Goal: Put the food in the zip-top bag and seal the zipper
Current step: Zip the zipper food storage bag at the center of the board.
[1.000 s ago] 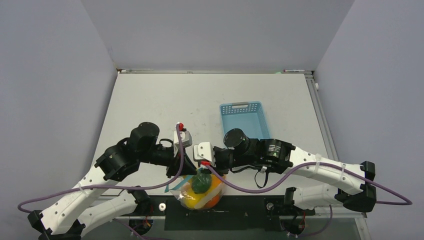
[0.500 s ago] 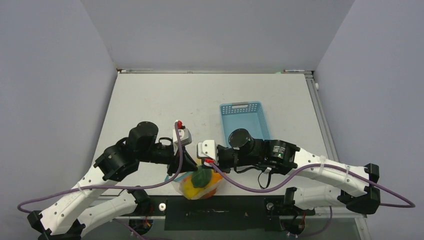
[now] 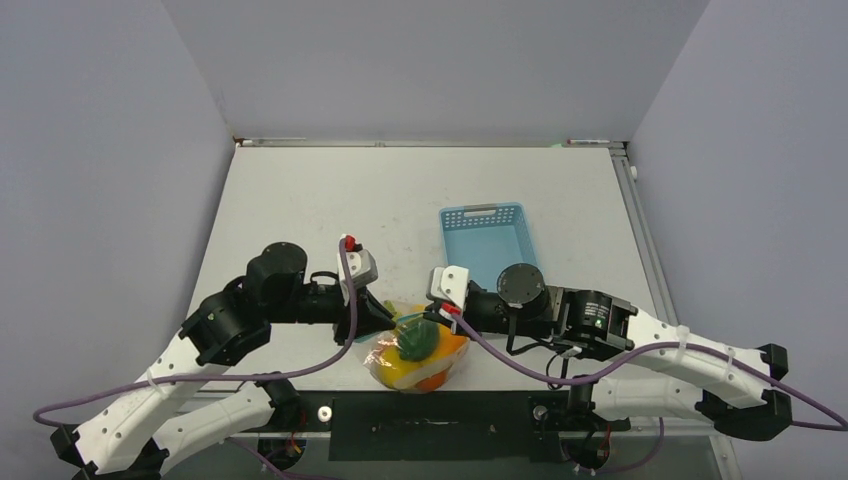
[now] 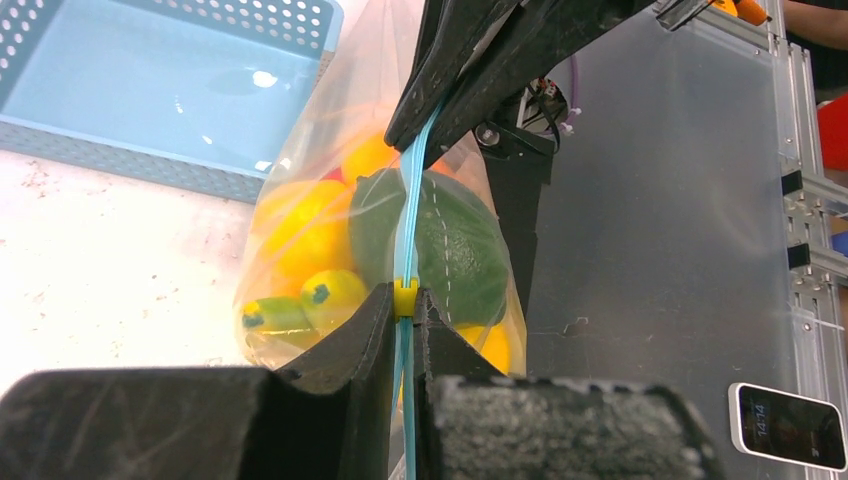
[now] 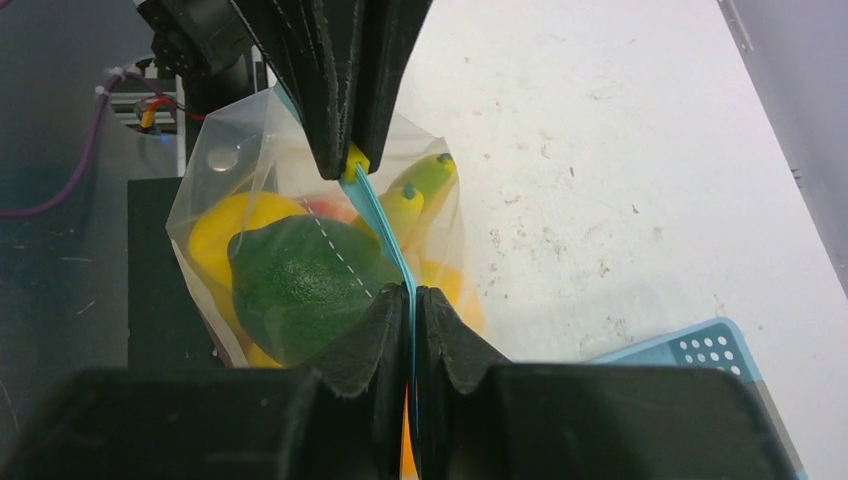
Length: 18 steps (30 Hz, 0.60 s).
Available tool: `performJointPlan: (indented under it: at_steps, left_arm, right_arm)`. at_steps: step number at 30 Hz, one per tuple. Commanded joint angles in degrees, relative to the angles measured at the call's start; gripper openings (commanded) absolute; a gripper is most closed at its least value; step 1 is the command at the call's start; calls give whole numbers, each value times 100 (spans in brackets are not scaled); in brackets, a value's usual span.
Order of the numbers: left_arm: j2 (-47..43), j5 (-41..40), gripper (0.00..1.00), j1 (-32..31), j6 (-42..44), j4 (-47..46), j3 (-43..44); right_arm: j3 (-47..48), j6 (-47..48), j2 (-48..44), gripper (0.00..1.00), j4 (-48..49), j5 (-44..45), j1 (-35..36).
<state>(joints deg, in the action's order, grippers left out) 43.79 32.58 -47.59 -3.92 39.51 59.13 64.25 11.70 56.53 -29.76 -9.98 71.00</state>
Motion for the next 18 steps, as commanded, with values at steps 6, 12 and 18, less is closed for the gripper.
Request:
performJointPlan:
  at_steps: [6,12,18]
  left_arm:
    - [-293,-424,0,-5,120,863,394]
    - [-400,-669,0,-4,129,1087,507]
    - [-478,-844,0,-4,113,1305,613]
  right_arm:
    - [-59,-180,-598,5,113,1480,-70]
    - [-171,-250,-869,5,182,1806,-73]
    - [-260,-324,-1106,5,241,2110,-76]
